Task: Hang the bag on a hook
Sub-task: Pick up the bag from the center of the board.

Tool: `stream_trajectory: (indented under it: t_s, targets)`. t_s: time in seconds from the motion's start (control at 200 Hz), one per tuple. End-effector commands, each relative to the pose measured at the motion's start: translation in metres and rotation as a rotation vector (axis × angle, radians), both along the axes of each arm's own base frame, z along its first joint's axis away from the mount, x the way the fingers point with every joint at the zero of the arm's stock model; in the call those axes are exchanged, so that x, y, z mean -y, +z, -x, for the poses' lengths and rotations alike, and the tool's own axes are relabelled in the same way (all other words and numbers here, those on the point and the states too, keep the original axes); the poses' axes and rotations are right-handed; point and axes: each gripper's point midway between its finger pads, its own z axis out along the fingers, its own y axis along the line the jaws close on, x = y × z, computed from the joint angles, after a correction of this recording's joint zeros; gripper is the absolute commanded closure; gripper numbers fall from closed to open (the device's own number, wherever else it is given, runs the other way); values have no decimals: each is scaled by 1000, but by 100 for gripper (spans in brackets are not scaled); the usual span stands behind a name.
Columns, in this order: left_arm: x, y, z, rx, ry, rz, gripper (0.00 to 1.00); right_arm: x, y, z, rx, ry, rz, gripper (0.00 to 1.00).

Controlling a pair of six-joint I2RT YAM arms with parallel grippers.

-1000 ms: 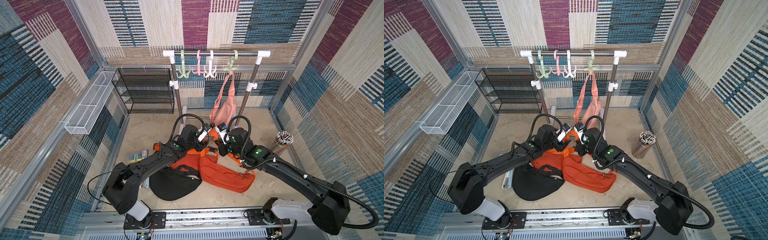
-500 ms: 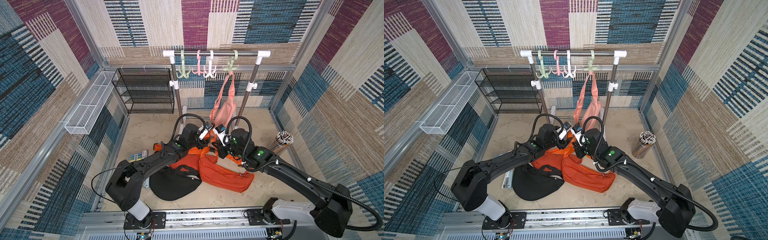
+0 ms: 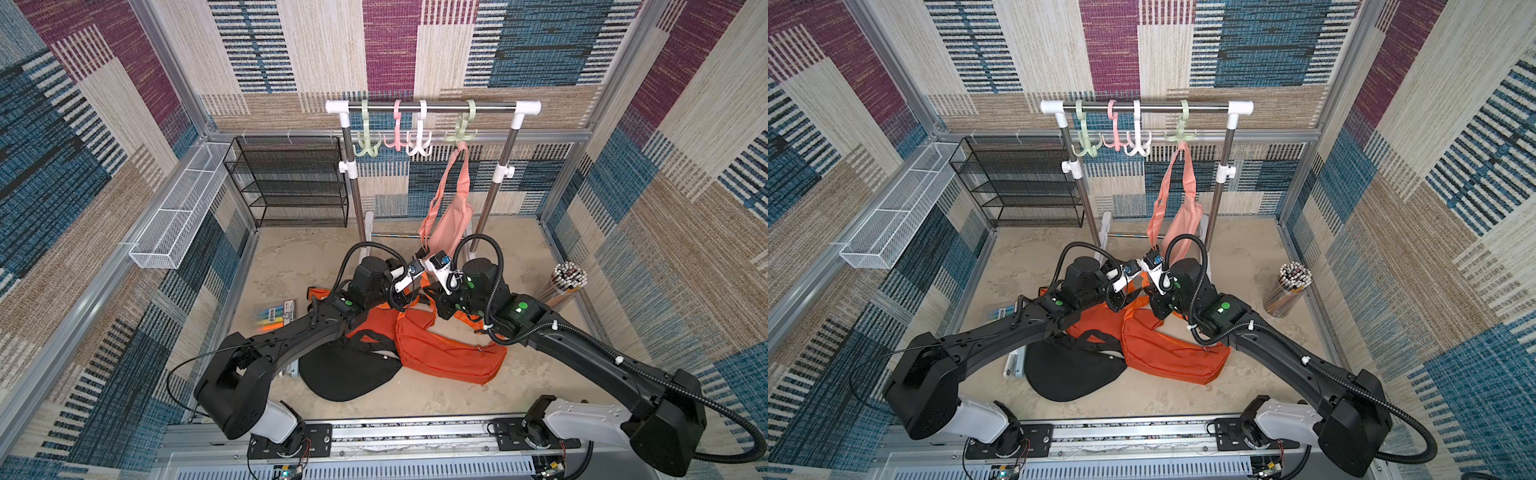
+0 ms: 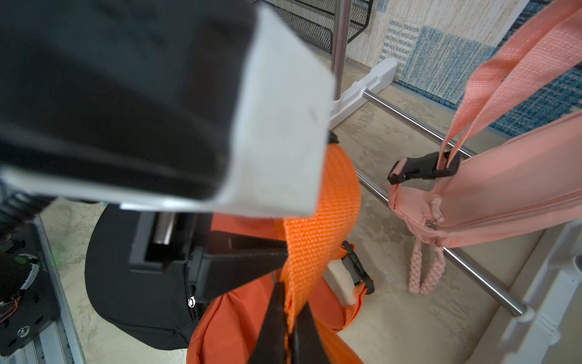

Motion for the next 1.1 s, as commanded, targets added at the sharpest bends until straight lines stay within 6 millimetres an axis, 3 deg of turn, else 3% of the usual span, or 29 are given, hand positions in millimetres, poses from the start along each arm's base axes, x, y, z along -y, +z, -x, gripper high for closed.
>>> stream_trajectory:
  t_s: [0.0, 0.07, 0.13, 0.2, 0.22, 0.235, 0.381, 0.516, 0.731, 0.786, 0.861, 0.947, 1.097]
  targets:
    - [8, 15, -17, 96, 5, 3, 24, -6, 5, 5, 16, 42, -17, 99]
    - [8, 20, -25, 113, 19, 9, 35, -5, 5, 6, 16, 37, -19, 99]
    - [9, 31, -26, 122, 19, 25, 62, -4, 3, 6, 14, 33, -19, 98]
    - [9, 49, -18, 120, -13, 54, 78, 1, -1, 4, 18, 3, -12, 97]
    - [8, 55, -15, 120, -18, 66, 87, 2, -2, 3, 19, -6, -7, 96]
    - [7, 59, -13, 118, -23, 73, 100, 2, -4, 2, 17, -13, -7, 95]
    - [-1, 93, 5, 100, -48, 128, 100, 6, -16, -8, 20, -70, 3, 73]
    - [-7, 107, 15, 86, -56, 155, 100, 12, -30, -19, 26, -150, -1, 48]
    - [-15, 115, 17, 50, -31, 176, 100, 27, -49, -25, 13, -262, -15, 41]
    - [-18, 119, 19, 47, -26, 186, 100, 28, -50, -25, 15, -273, -22, 45]
    - [-22, 123, 21, 43, -20, 194, 100, 29, -47, -27, 24, -287, -38, 73]
    - [-29, 131, 21, 42, 6, 197, 100, 25, -35, -30, 41, -277, -61, 94]
    - [-45, 150, 11, -2, 93, 197, 100, 13, 21, -38, 113, -248, -136, 99]
